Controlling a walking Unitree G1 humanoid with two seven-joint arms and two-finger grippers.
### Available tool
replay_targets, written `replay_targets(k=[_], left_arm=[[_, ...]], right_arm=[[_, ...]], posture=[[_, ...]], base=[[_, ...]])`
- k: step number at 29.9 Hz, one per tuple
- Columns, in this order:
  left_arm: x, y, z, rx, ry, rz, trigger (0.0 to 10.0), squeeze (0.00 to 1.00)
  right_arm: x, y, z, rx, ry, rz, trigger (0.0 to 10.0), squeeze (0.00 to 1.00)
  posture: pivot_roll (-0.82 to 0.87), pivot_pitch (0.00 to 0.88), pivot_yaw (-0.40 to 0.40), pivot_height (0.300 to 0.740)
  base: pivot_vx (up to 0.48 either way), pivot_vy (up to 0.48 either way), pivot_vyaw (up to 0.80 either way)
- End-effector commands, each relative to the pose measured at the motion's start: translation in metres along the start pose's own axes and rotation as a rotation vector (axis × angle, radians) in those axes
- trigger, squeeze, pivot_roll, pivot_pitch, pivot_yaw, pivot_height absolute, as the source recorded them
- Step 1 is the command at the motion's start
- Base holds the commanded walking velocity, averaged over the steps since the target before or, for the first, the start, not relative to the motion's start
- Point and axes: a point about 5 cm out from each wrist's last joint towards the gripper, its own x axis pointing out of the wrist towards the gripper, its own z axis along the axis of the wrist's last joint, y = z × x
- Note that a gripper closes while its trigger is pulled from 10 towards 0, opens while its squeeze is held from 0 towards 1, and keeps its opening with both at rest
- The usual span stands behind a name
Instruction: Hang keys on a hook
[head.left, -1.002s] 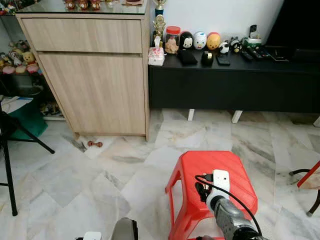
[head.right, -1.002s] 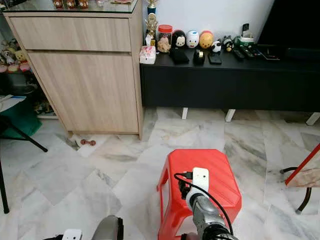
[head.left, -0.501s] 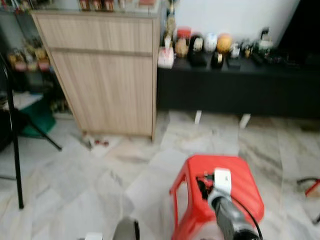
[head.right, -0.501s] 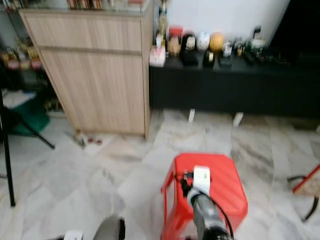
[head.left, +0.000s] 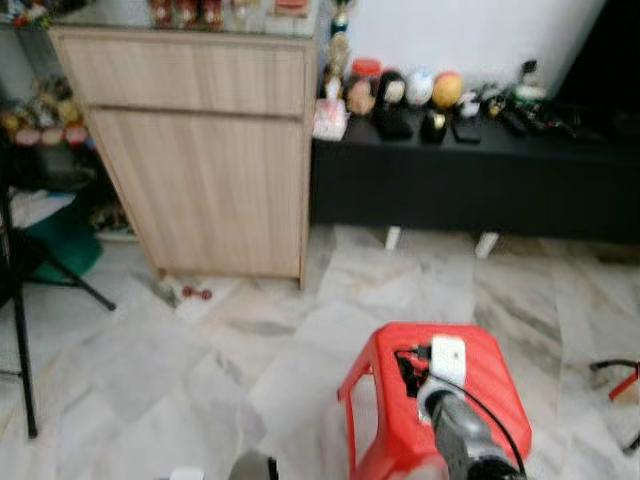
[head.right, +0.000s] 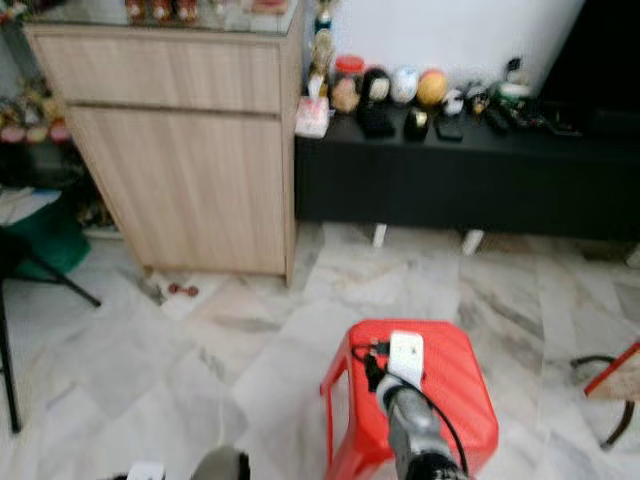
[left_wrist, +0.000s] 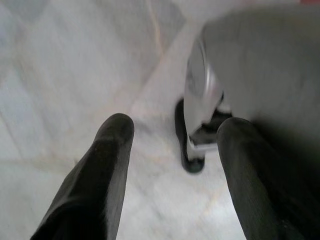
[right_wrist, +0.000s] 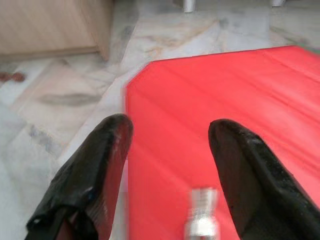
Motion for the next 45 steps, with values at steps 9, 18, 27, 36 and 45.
replay_targets(k=[9, 18, 27, 36, 45], left_arm=[[0.001, -0.015, -0.001, 0.002, 0.012, -0.052, 10.0, 0.0], [0.001, -0.018, -0.002, 0.002, 0.014, -0.06, 10.0, 0.0], [0.001, -0.021, -0.003, 0.006, 0.01, -0.067, 10.0, 0.0], [0.001, -0.019, -0.003, 0.003, 0.007, -0.061, 10.0, 0.0], [0.0, -0.016, -0.004, -0.003, 0.008, -0.055, 10.0, 0.0]], right_arm=[[-0.003, -0.008, -0.008, -0.001, 0.027, -0.031, 10.0, 0.0], [-0.008, -0.012, -0.028, -0.241, 0.158, 0.011, 10.0, 0.0], [-0.014, -0.007, -0.048, -0.119, 0.269, 0.075, 10.0, 0.0], [-0.015, -0.014, -0.051, 0.17, 0.29, 0.001, 10.0, 0.0], [-0.015, -0.019, -0.051, 0.339, 0.302, -0.015, 10.0, 0.0]], posture=[[0.1, 0.0, -0.075, 0.633], [0.1, 0.0, -0.074, 0.633], [0.1, 0.0, -0.074, 0.633], [0.1, 0.0, -0.076, 0.633], [0.1, 0.01, -0.078, 0.633]], base=[[0.0, 0.0, 0.0], [0.0, 0.0, 0.0], [0.0, 0.0, 0.0], [0.0, 0.0, 0.0], [0.0, 0.0, 0.0]])
